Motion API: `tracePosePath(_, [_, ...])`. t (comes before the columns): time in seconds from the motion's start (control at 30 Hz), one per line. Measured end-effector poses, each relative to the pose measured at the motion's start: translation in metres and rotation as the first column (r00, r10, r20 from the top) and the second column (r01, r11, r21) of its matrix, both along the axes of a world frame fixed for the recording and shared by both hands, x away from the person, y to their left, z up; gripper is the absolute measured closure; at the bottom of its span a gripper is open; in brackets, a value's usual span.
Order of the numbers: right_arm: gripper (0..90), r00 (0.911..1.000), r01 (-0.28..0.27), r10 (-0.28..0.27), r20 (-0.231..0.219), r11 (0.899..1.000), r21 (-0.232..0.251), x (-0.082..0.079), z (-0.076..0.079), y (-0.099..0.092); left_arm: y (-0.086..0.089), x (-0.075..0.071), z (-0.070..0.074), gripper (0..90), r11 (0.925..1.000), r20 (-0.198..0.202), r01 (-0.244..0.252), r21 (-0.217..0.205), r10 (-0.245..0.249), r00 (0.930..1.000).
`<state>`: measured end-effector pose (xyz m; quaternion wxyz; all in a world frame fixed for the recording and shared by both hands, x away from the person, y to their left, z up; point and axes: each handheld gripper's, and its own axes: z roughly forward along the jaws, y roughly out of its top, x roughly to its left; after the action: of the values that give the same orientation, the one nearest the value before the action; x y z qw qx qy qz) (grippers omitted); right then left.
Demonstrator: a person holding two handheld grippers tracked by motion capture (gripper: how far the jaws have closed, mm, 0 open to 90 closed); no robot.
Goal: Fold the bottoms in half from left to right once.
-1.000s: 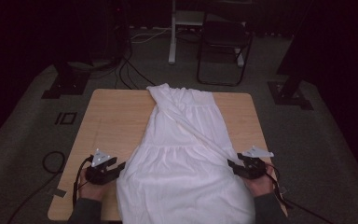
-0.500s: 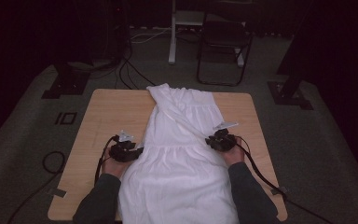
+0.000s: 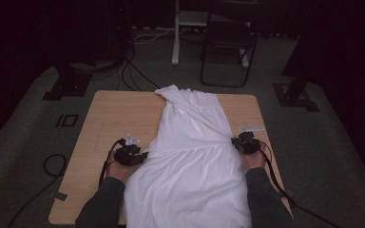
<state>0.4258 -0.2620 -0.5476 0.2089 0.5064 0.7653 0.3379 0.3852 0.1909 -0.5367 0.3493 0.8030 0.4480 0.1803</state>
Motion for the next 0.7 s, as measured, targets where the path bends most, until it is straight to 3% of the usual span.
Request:
tracePosePath(0.07, [86.4,0.9995,0.021,-0.021,-0.023,1.0,0.009,0.003,-0.008,0.0,-0.006,0.009,0.007,52.2,0.9999,0.02,0.005,-0.013,-0.004,0.9998])
tracePosePath(0.17, [86.0,0.9994,0.027,-0.027,-0.021,1.0,0.005,0.005,-0.01,0.002,-0.023,0.026,0.008,47.9,0.9995,0.001,0.022,-0.021,-0.022,0.9997])
tracePosePath(0.23, [85.6,0.9995,0.026,-0.026,-0.021,1.0,-0.008,0.005,-0.009,0.003,-0.034,0.035,0.001,47.3,0.9996,-0.024,0.029,-0.005,-0.029,0.9993])
tracePosePath(0.3, [85.6,0.9996,0.022,-0.022,-0.017,1.0,-0.006,0.004,-0.01,0.002,-0.043,0.038,-0.008,50.5,0.9983,-0.047,0.044,0.038,-0.042,0.998])
tracePosePath(0.33, [85.6,0.9997,0.02,-0.02,-0.015,1.0,-0.001,0.004,-0.011,0.001,-0.045,0.037,-0.011,58.3,0.9978,-0.045,0.048,0.047,-0.046,0.9979])
tracePosePath(0.37, [85.6,0.9997,0.02,-0.02,-0.011,1.0,0.006,0.003,-0.011,0.0,-0.045,0.034,-0.012,68.6,0.9982,-0.033,0.057,0.017,-0.056,0.9979])
tracePosePath(0.4, [85.8,0.9998,0.019,-0.019,-0.009,1.0,0.017,0.002,-0.012,0.0,-0.044,0.031,-0.012,85.0,0.9985,0.0,0.03,0.046,-0.03,0.9996])
tracePosePath(0.43, [85.9,0.9999,0.017,-0.017,-0.001,1.0,0.021,0.0,-0.013,-0.001,-0.042,0.027,-0.013,88.0,0.9981,0.008,0.014,0.06,-0.015,0.9999])
tracePosePath(0.6, [86.2,0.9998,-0.018,0.017,0.013,0.998,0.063,-0.016,-0.017,0.001,-0.016,0.002,-0.018,89.4,0.9997,0.011,-0.022,0.011,0.022,0.9997])
tracePosePath(0.7, [86.2,0.9988,-0.046,0.044,0.022,0.996,0.078,-0.034,-0.019,0.003,-0.005,-0.019,-0.021,89.3,1.0,0.021,-0.009,-0.001,0.009,0.9997])
